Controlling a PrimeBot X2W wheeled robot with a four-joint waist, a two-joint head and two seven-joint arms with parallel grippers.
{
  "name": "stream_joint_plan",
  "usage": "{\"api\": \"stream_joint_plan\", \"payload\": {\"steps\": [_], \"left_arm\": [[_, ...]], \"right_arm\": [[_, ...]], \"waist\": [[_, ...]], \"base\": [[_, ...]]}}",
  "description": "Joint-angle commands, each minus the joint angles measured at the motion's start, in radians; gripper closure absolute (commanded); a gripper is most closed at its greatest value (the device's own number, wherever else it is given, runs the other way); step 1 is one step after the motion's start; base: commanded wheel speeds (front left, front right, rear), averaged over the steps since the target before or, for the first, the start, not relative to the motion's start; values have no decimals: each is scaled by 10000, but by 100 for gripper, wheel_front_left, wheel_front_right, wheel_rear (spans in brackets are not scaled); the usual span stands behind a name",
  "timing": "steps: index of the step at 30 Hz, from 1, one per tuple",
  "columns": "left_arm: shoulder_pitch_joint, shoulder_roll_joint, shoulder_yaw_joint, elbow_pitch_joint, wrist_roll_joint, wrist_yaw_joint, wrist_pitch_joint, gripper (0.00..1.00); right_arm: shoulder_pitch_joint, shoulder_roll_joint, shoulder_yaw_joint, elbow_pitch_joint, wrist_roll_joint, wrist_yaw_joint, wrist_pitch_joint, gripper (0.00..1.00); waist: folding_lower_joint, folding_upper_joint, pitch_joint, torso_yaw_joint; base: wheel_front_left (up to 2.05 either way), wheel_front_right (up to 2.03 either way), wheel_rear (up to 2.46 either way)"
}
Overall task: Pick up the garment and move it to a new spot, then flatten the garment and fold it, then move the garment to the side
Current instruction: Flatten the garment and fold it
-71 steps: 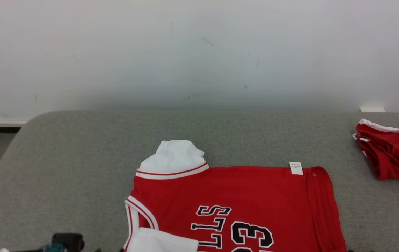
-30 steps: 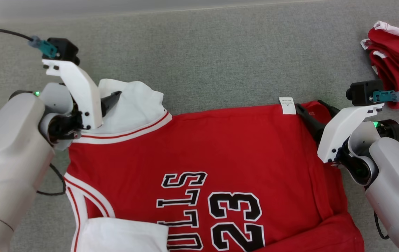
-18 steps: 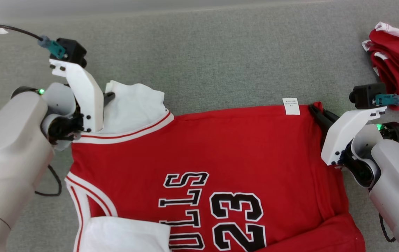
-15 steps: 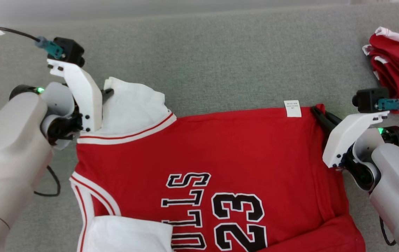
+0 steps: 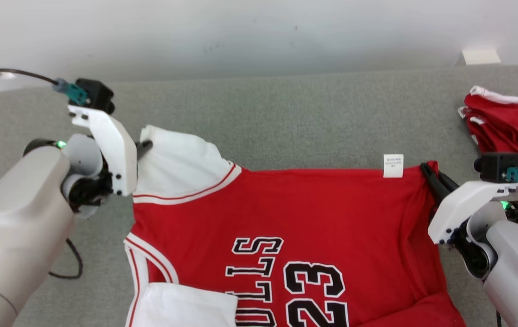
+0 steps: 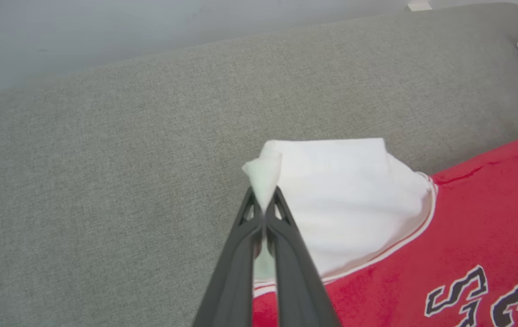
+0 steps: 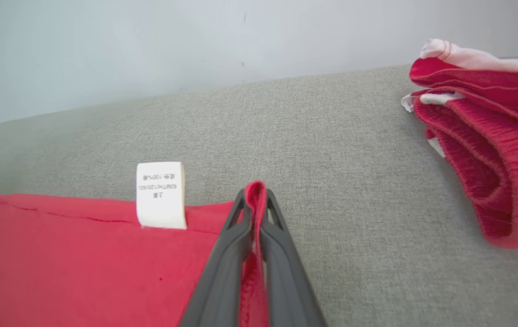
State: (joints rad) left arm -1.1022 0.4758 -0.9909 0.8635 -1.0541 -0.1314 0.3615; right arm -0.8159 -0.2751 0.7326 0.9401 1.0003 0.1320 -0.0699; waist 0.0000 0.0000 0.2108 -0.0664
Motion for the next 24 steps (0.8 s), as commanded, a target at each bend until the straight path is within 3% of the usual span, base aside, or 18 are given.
{"api": "stream_joint_plan", "payload": {"steps": [1,11,17,24], "left_arm": [[194,125,-139,-96,-50,19,81,100],[1272,1158,-1279,-1955,-1392,18,1695,100],[1791,1968,-1731,-3564,-2132,18,2765,100],[2633,2482,-2111,-4774,-2654,18,3392,100]], "right_arm": [[214,-148,48,-71,121,-31,-33,100],[1734,-1001,959,-1034,995,-31,341,100],[2234,-1538,1576,-1696,1281,-31,720,100],[2661,-2014,2203,-2117,1653,-31,1379,100]], "waist": [[0,0,-381,133],[0,0,-2076,390],[0,0,-2448,501],[0,0,-2642,574]], "base": [[0,0,0],[0,0,0],[0,0,0],[0,0,0]]}}
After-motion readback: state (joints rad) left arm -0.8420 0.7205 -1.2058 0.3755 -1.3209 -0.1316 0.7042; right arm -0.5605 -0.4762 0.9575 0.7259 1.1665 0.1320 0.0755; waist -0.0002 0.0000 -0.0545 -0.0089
